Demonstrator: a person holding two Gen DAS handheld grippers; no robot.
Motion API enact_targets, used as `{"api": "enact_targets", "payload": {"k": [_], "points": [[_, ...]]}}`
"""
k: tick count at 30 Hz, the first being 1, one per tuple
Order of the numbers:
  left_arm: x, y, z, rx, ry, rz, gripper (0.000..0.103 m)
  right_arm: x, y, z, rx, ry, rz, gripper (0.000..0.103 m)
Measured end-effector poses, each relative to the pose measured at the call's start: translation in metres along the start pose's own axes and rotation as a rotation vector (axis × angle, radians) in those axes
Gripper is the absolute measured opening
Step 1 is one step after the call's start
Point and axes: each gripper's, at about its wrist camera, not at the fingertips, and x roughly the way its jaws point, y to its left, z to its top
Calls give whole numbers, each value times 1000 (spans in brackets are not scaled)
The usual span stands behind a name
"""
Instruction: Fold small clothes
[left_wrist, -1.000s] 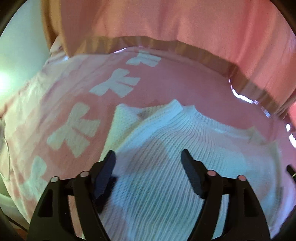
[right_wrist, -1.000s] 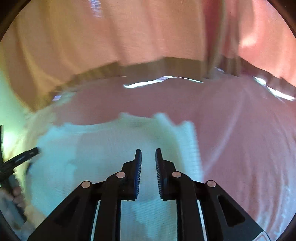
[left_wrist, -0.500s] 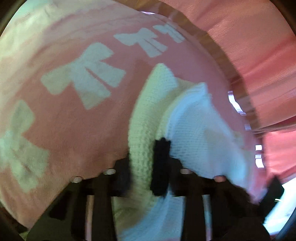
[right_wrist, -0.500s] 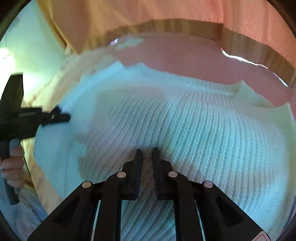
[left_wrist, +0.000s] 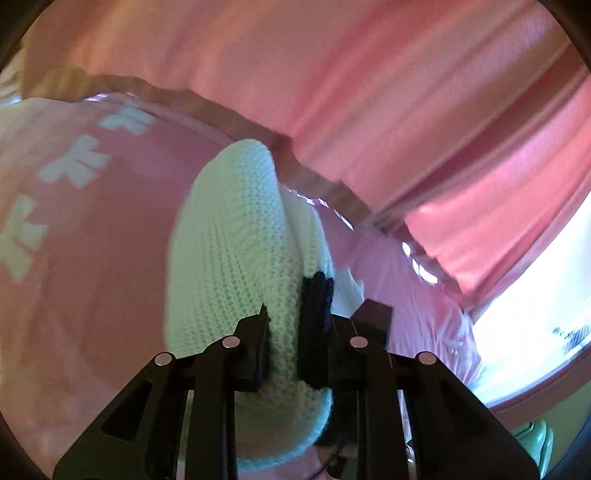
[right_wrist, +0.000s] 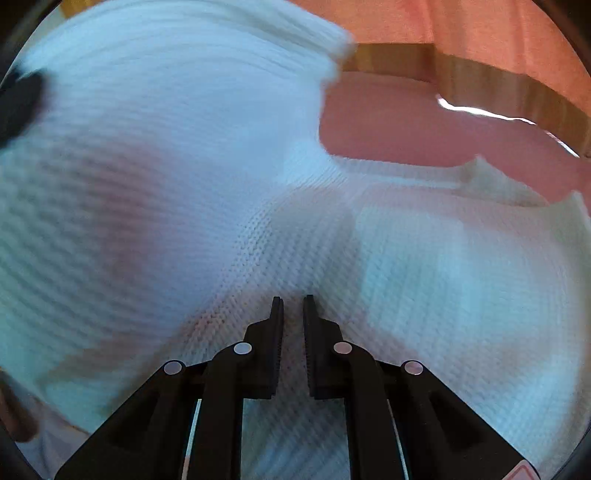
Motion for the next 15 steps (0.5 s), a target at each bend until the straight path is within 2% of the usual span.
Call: {"api": "enact_targets", "payload": {"k": [3, 5, 7, 9, 11, 12, 13, 14, 15], "points": [[32, -17, -6, 17, 37, 25, 21, -34, -18, -10, 0, -10, -85, 16], [63, -25, -17, 40, 76, 64, 23, -54, -40, -19, 25, -10, -142, 16], [89, -29, -29, 64, 117, 104, 27, -74, -71, -30, 101, -21, -199, 19], [106, -31, -41, 60, 155, 125, 32, -90, -100, -38, 196, -20, -201, 21], [95, -31, -45, 56, 147, 96, 45, -102, -112, -41, 244, -38, -186, 21], [86, -32, -44, 60, 136, 70, 49, -110, -114, -41, 247, -55, -175, 26], [67, -30, -43, 59, 108, 32, 64, -114, -112, -40, 245, -66, -165, 31], [53, -32, -39, 55, 78, 13, 78, -119, -105, -41, 242, -82, -150, 41], [28, -28, -33, 44, 11, -13, 82, -124, -99, -39, 240, -109, -115, 49]]}}
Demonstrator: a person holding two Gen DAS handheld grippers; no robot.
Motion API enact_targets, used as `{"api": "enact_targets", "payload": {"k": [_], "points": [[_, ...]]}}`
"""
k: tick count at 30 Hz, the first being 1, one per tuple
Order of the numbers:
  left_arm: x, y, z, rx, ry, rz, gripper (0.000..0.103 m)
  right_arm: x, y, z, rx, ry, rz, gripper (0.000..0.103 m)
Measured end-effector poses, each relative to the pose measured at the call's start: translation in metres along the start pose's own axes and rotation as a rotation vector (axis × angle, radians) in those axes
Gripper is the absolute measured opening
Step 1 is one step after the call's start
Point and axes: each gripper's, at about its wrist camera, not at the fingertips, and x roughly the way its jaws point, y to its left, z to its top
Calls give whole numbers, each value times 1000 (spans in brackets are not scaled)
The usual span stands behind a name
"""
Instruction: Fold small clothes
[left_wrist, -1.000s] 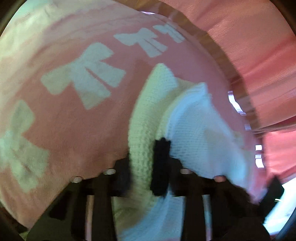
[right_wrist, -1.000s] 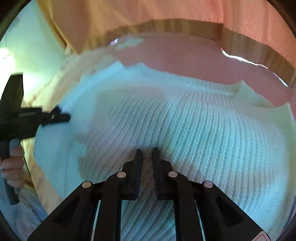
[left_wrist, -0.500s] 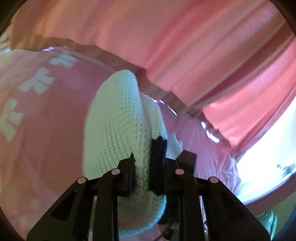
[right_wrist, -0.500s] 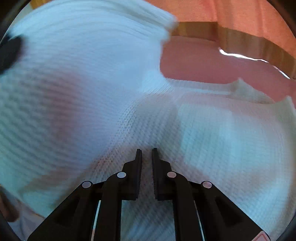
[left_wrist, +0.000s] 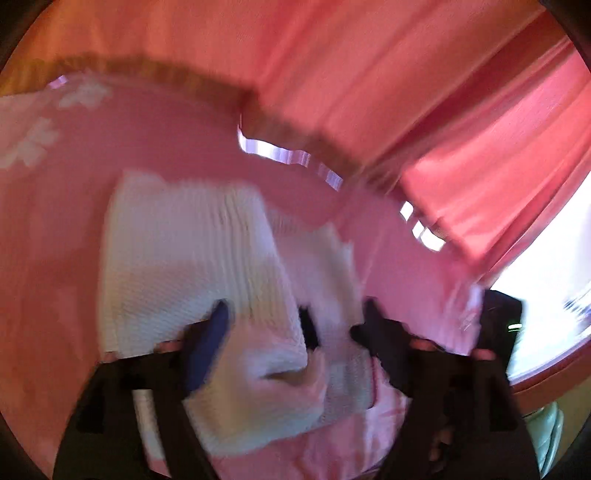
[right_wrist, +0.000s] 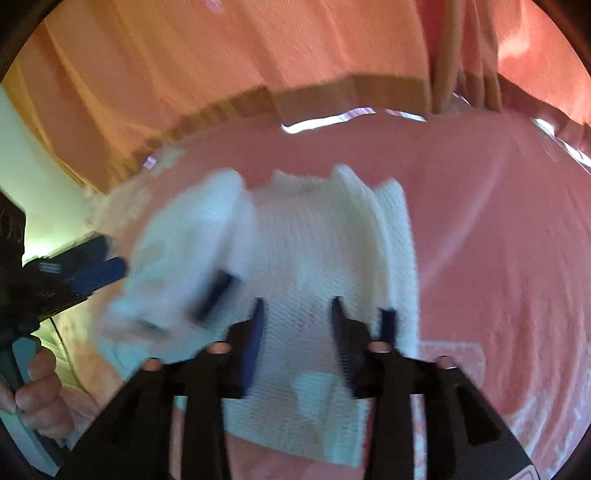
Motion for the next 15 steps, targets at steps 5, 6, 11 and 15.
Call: {"api": "enact_targets", "payload": {"k": [5, 6, 11, 15], "points": [[-64, 41, 22, -30, -212, 176, 87, 1, 28, 5, 8, -19, 149, 73], [-67, 48, 23, -39, -222, 215, 87, 9, 30, 7, 26, 4, 167, 74], [-72, 85, 16, -82, -175, 287, 87, 57, 30, 12, 161, 123, 229, 73], [-63, 86, 11, -50, -144, 306, 87, 81, 44, 10, 175, 163, 252, 24]]}}
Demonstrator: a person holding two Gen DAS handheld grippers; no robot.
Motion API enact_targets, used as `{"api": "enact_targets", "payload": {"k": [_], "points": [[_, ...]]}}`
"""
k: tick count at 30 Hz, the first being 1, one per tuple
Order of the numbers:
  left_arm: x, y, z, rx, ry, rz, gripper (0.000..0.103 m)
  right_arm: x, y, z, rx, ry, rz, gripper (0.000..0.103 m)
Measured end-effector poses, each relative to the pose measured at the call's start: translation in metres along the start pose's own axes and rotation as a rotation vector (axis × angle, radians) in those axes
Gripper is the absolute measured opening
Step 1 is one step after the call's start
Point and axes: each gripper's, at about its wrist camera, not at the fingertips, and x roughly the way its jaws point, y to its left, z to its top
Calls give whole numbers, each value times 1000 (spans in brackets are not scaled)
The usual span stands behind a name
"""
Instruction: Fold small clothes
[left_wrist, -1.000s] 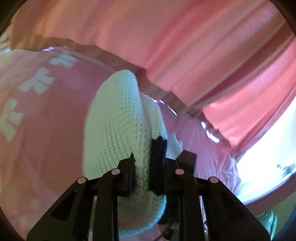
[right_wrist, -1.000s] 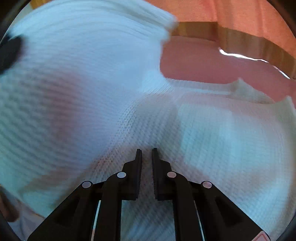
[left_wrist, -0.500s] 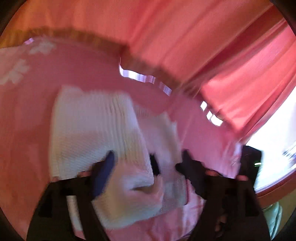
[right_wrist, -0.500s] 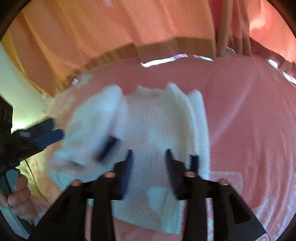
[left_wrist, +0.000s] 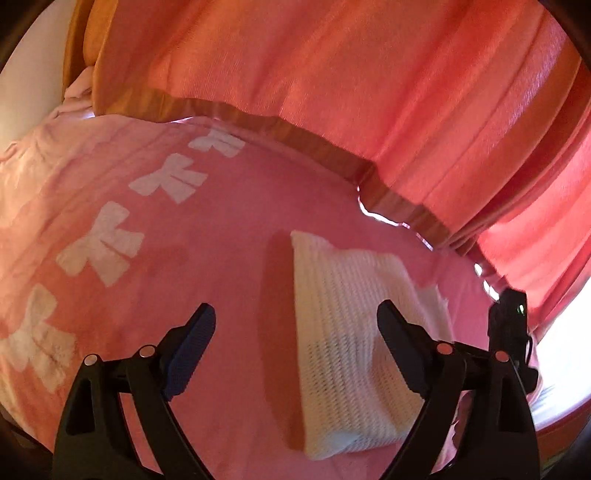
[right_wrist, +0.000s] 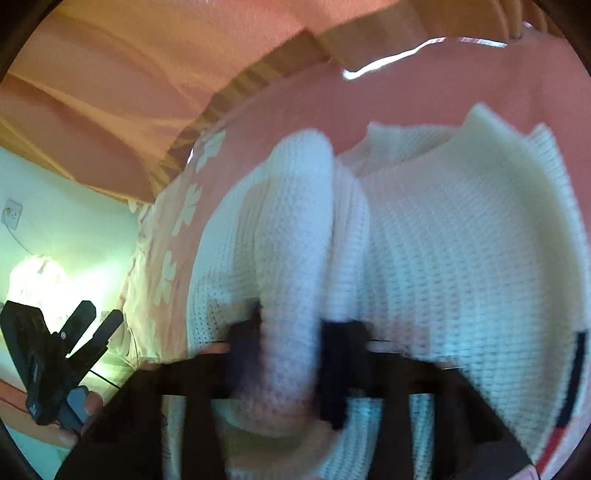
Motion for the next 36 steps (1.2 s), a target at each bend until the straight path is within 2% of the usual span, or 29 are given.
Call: {"api": "enact_targets", "payload": {"k": [2, 6, 7, 9, 11, 12, 14, 17, 20, 25, 29, 30, 32, 33, 35, 36], "points": [[-3, 5, -2, 14, 16, -4, 87, -10, 17, -2, -64, -49, -14, 21], [-1, -4, -7, 27, 42, -37, 87, -75, 39, -5, -133, -188, 132, 19], [1, -9, -10, 36, 46, -48, 87, -91, 37, -8, -149, -222, 124, 19], [7, -26, -18, 72, 64, -67, 87, -113, 18, -14, -171, -264, 29, 22], [15, -41, -29, 109, 89, -76, 87, -109, -19, -18, -147, -202, -159, 25], [20, -48, -36, 123, 107, -79, 87, -98, -46, -19, -80, -131, -228, 28], [32, -62, -51, 147, 162, -98, 87, -85, -78, -23, 8, -30, -268, 29], [41, -81, -67, 183, 224, -118, 87, -99, -84, -35, 27, -60, -168, 33], [44, -98, -86, 244, 256, -125, 87, -112, -70, -55, -57, -75, -151, 50], [50, -108, -121, 371, 319, -84, 87, -102, -70, -74, -81, -17, -164, 51], [58, -100, -144, 456, 364, -41, 86, -99, -86, -69, -4, -14, -89, 51], [61, -97, -146, 463, 363, -27, 84, -98, -90, -69, 9, -15, -76, 45], [67, -95, -146, 478, 378, -21, 52, -97, -90, -67, -6, -22, -90, 26], [71, -94, -145, 477, 400, -30, 45, -99, -86, -66, -25, -39, -106, 22], [67, -92, -139, 440, 390, -40, 29, -116, -71, -64, -65, -107, -78, 20], [64, -92, -135, 437, 384, -44, 28, -133, -64, -63, -81, -160, -51, 20]]}}
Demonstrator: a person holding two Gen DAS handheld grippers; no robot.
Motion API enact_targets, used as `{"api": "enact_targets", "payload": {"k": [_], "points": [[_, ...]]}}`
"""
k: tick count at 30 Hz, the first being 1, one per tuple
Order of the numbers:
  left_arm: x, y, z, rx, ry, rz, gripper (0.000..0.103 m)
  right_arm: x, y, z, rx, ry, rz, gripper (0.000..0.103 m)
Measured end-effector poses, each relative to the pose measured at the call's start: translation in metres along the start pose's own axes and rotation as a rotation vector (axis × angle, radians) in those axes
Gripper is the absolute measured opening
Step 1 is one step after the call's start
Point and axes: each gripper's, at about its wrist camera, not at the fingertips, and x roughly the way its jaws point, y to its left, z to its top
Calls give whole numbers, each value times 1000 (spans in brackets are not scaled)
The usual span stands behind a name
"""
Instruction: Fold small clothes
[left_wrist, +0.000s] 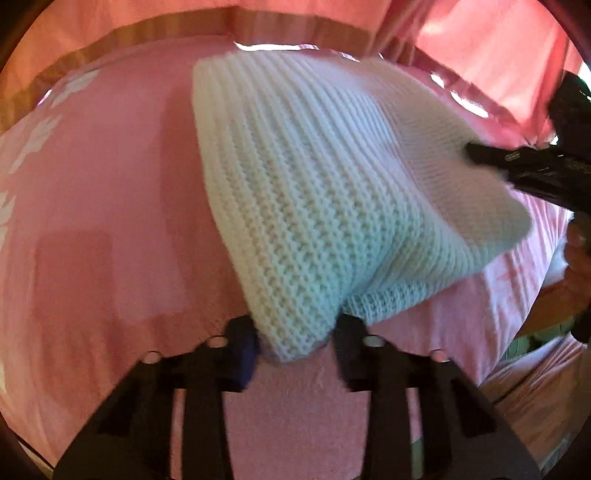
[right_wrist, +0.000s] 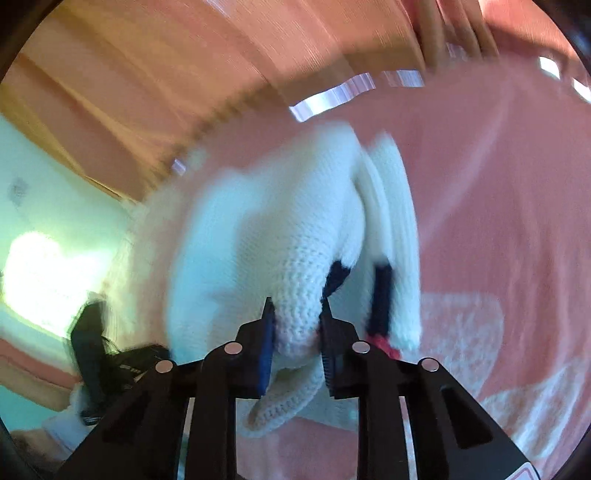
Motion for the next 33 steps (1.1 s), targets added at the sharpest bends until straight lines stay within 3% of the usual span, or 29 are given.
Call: {"api": "enact_targets", "payload": {"k": [2, 3, 5, 6, 7, 10, 13, 16, 19, 21, 23, 26, 28, 31, 33], "points": [[-7, 4, 3, -6, -18, 0, 28, -24, -4, 2, 5, -59, -3, 20], [-7, 5, 2, 0, -19, 6, 28, -22, -9, 1, -5, -41, -58, 20], [-2, 6, 0, 12, 12, 16, 29, 3, -24, -6, -17, 53, -219, 22], [4, 5, -2, 18, 41, 21, 30, 21, -36, -13, 5, 126, -242, 24], [6, 4, -3, 24, 52, 32, 31, 26, -41, -15, 27, 130, -225, 25], [-15, -6, -2, 71, -18, 44, 34, 0, -25, -10, -37, 46, -240, 28], [-47, -10, 5, 57, -113, -16, 45, -34, 1, -8, -142, -86, -308, 30], [-59, -3, 15, 21, -167, -27, 49, -48, 19, -8, -204, -111, -248, 30], [-43, 1, 26, 3, -149, 15, 53, -25, 24, -17, -250, 1, -187, 21], [-26, -3, 27, 47, -82, 78, 56, 4, 9, -27, -264, 140, -256, 7], [-10, -14, 21, 108, -12, 99, 56, 18, -7, -34, -263, 216, -328, 6], [-25, -18, 8, 153, -21, 34, 56, -3, -11, -30, -245, 175, -313, 7], [-39, -19, 8, 149, -51, -6, 63, -17, -6, -28, -237, 136, -281, 10], [-69, -17, 16, 89, -166, -84, 68, -36, 15, -24, -280, 62, -177, 10], [-87, -14, 21, 75, -238, -143, 72, -30, 26, -25, -298, 70, -103, 10]]}}
